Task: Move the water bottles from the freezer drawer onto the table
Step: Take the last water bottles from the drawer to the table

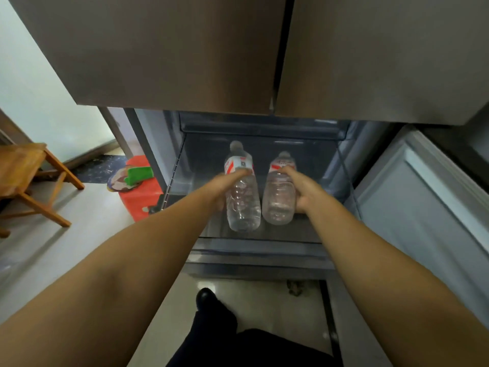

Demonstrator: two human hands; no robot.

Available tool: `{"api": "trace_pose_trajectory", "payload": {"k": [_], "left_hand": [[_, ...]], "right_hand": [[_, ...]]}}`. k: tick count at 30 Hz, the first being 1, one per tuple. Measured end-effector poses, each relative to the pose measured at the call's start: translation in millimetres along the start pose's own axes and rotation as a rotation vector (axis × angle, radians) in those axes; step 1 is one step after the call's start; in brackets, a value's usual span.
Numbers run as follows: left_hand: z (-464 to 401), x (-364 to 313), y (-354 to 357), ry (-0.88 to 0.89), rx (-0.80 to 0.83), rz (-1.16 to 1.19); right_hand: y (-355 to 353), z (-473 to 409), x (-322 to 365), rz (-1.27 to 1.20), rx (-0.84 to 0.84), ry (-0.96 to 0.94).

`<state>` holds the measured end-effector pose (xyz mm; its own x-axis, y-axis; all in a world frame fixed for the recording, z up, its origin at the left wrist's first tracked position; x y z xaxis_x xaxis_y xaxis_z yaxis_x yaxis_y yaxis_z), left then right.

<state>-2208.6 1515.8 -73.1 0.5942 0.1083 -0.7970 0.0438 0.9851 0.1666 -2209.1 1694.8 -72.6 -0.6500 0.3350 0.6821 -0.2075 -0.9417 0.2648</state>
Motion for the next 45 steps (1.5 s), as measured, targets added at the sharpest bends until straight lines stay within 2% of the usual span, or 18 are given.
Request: {"api": "trace_pose_trajectory", "payload": {"k": [5, 10, 14, 17, 21, 26, 30, 34, 37, 45], "left_hand": [[39, -6, 43, -0.063, 0.195, 0.214], [60, 1, 68, -0.061, 0.371, 0.234], [70, 0, 91, -0.084, 0.560, 0.104], [82, 3, 114, -0.066, 0.702, -0.022], [94, 19, 134, -0.025, 0.831, -0.138], [114, 51, 128, 0.036, 0.864, -0.291], [125, 94, 118, -0.006, 0.872, -0.484], [146, 135, 119, 0.141, 0.824, -0.739], [152, 174, 118, 0.211, 0.868, -0.929], [179, 258, 129, 0.127, 0.986, -1.156]], "right_hand": [[-16, 61, 14, -0.059, 0.060, -0.040], [-40, 101, 12, -0.121, 0.108, -0.135], [-62, 129, -2, -0.134, 0.189, -0.228], [-82, 151, -15, -0.162, 0.185, -0.342], [-99, 181, -45, -0.206, 0.041, -0.547], [-95, 206, -108, -0.216, -0.188, -0.601], [-95, 225, -170, -0.242, -0.454, -0.568], [-104, 240, -234, -0.141, -0.695, -0.451], [-110, 254, -284, -0.079, -0.852, -0.347], [-125, 315, -396, -0.285, -1.035, -0.237]]}}
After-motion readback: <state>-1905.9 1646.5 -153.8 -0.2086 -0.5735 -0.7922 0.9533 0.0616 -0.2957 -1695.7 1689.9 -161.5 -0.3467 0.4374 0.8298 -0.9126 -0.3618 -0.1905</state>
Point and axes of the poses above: each hand's wrist, its own z-axis away from the middle knuckle, its own y-axis out of the palm, x = y × z, the point moved 3 cm from there along -z, towards the middle knuckle, and after that the axes turned 1 degree about z, right-handed, at the moved point
